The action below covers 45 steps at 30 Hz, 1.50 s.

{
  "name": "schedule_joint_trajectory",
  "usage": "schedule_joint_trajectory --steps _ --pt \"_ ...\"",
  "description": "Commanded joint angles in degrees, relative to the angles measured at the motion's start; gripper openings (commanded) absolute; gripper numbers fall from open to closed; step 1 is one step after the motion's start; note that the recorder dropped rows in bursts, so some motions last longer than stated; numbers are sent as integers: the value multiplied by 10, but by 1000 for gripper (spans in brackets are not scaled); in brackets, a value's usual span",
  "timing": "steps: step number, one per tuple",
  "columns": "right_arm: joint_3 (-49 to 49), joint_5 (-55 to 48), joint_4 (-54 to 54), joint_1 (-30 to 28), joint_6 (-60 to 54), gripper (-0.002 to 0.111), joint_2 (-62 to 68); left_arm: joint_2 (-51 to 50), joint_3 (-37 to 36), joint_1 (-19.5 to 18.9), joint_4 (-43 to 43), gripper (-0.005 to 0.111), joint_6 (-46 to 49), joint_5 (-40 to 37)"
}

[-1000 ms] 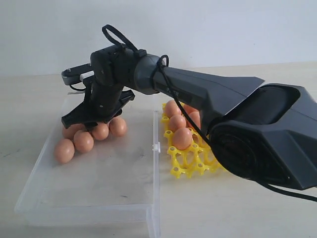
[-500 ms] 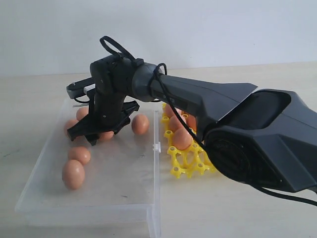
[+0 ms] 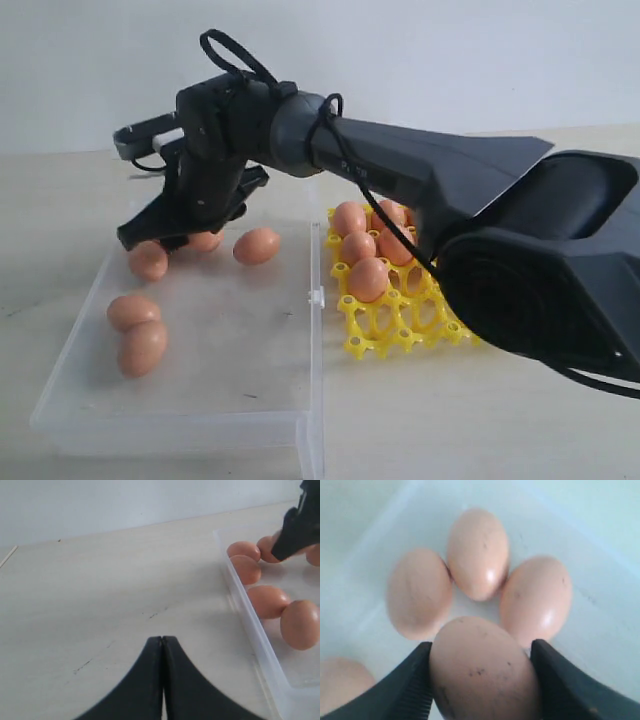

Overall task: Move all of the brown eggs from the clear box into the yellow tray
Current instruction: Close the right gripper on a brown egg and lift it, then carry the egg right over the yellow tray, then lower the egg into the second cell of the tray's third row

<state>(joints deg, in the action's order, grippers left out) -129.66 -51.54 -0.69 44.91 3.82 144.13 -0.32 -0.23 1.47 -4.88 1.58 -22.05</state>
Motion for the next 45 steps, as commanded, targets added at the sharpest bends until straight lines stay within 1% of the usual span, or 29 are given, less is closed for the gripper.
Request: schedule_joint_trajectory --steps 1,4,7,13,16,17,20,22,23,27,30,32,37,45 --pt "88 132 -39 18 -24 0 -77 3 2 3 3 0 -2 4" --pt "172 189 -37 27 -26 0 -123 3 2 3 3 0 -2 4" --pt "276 261 -36 29 -38 0 -181 3 2 3 3 0 -2 4" --pt "533 498 -40 24 -48 0 -338 3 2 3 3 0 -2 4" --pt "663 631 -104 17 -107 0 -424 3 2 3 3 0 -2 4" --pt "716 681 -147 12 -141 0 -460 3 2 3 3 0 -2 4" --pt "820 768 -245 -11 -249 0 -529 3 2 3 3 0 -2 4" --pt "865 782 -275 -40 -283 0 -560 3 2 3 3 0 -2 4" --pt "882 782 -277 -64 -292 0 -572 3 2 3 3 0 -2 4" --pt "923 765 -262 -122 -291 0 -578 3 2 3 3 0 -2 4" --pt "919 685 -224 -152 -253 2 -566 3 2 3 3 0 -2 4" --pt "916 665 -211 -163 -218 6 -554 3 2 3 3 0 -2 4" --pt "916 668 -211 -167 -212 16 -544 3 2 3 3 0 -1 4" --pt "916 712 -211 -167 -186 26 -539 3 2 3 3 0 -1 4"
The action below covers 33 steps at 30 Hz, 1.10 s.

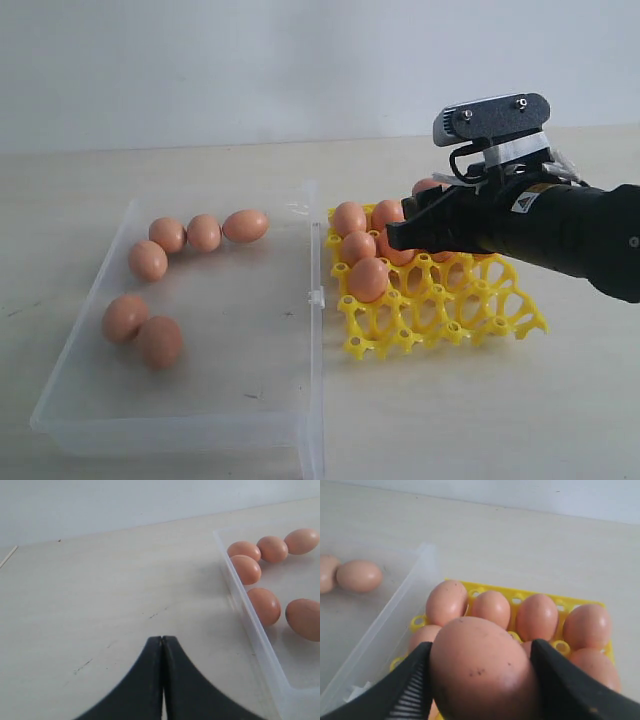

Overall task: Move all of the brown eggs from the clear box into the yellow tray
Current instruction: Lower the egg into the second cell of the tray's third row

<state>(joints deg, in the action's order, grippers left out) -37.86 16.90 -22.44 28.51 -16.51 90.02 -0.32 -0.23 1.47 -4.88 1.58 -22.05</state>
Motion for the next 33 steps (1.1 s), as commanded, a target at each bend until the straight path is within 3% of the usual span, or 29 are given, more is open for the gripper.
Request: schedule_joint_trajectory --steps 1,33 --pt "-2 29 7 -3 17 26 4 3 2 3 3 0 -1 4" --pt "-2 129 64 -3 92 26 149 3 2 3 3 0 -2 4"
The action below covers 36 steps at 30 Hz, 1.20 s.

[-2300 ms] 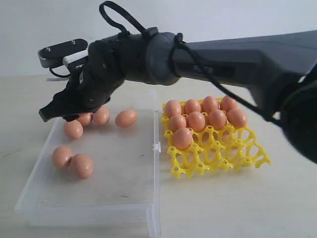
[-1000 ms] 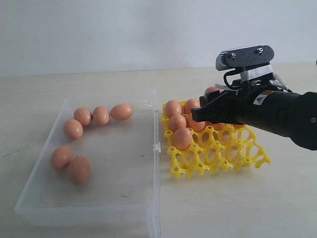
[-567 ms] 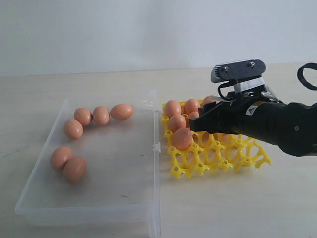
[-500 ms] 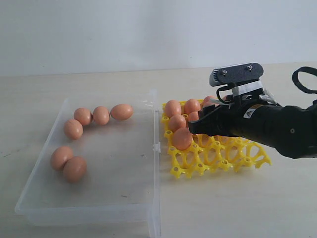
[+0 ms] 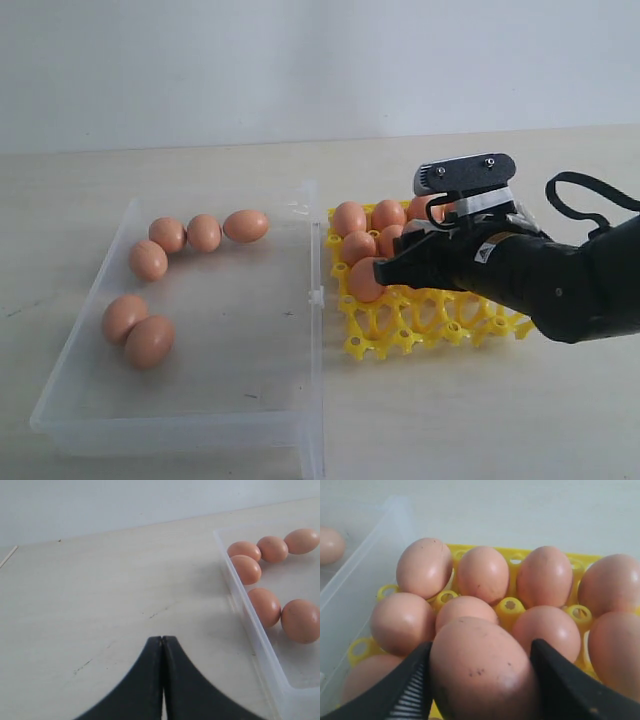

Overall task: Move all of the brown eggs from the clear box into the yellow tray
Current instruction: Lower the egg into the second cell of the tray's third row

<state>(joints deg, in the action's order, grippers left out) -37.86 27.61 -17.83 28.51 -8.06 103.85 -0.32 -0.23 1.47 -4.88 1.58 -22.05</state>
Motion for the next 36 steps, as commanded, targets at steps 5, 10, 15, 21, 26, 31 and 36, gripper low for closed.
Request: schedule_joint_trajectory --steps 5,10,15,21,26,31,36 --pt "-2 35 36 -3 22 26 16 3 2 3 3 0 -2 4" --pt "-2 37 46 -2 37 26 16 3 2 3 3 0 -2 4" --pt "-4 38 49 -2 38 26 16 3 2 3 3 0 -2 4" --pt "-4 36 65 -2 38 35 16 3 2 3 3 0 -2 4" --pt "-4 36 65 -2 38 48 16 3 2 3 3 0 -2 4" --pt "-4 33 65 -2 38 49 16 3 2 3 3 0 -2 4" --pt "-4 24 65 -2 38 49 17 3 2 3 3 0 -2 4"
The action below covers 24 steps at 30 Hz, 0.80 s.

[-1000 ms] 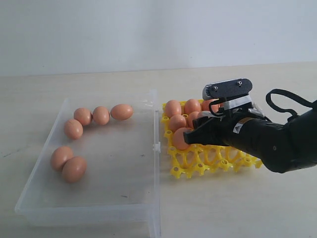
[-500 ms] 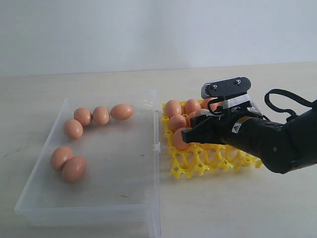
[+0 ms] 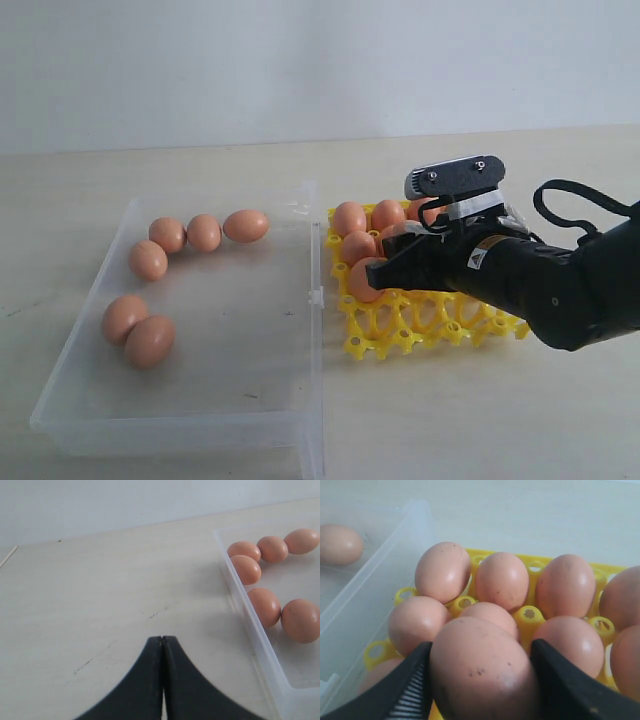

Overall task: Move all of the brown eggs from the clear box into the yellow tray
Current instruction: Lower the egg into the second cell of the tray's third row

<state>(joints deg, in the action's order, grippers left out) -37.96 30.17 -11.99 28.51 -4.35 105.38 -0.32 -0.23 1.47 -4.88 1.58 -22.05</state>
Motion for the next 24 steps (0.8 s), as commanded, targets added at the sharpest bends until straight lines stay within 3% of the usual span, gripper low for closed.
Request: schedule_joint_trajectory --steps 1,9,12,24 --pt "-3 -3 6 -2 1 49 3 3 2 3 3 0 -2 4" --pt "-3 -3 6 -2 10 50 15 3 2 3 3 0 -2 4" --pt "-3 -3 6 -2 10 64 19 3 2 3 3 0 -2 4" --pt "-3 -4 6 -2 29 63 11 3 2 3 3 0 -2 4"
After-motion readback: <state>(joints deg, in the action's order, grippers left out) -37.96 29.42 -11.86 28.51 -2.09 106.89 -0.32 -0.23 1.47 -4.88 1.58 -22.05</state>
